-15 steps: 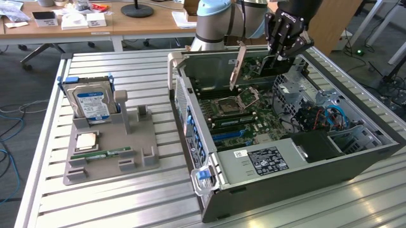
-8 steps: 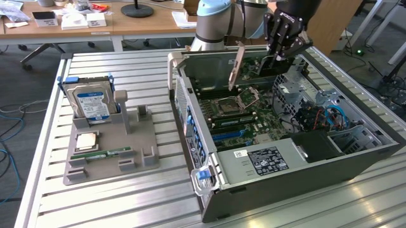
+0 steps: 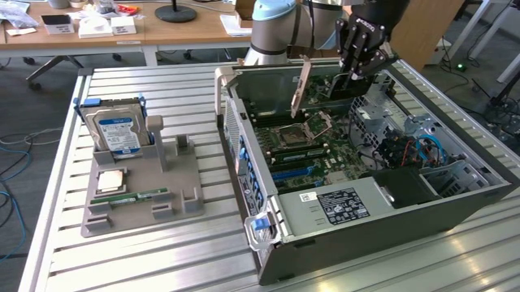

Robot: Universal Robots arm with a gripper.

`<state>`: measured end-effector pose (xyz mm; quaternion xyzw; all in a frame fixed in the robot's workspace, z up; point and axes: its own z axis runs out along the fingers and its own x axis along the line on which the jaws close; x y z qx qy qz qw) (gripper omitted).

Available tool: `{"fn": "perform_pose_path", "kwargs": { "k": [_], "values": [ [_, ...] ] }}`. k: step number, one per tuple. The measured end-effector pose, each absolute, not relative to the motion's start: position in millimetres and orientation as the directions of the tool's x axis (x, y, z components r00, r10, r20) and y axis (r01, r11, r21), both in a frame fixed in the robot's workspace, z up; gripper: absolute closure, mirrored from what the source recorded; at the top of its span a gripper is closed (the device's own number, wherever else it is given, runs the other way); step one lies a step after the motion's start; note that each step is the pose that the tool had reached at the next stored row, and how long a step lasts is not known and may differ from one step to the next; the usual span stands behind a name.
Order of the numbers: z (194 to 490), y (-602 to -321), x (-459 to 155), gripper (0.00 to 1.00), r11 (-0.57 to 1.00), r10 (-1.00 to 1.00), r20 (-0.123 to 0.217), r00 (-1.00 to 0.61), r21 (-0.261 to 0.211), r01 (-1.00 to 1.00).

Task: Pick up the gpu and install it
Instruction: 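Insert the gpu into the slot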

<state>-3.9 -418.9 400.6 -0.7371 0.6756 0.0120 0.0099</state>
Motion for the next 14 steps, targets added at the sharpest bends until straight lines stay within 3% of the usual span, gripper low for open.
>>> {"fn": "perform_pose_path", "kwargs": {
  "k": [14],
  "values": [
    [396.4, -418.9, -4.0, 0.73, -0.087, -0.996, -0.031, 0.087, 0.002, -0.996]
  ]
}}
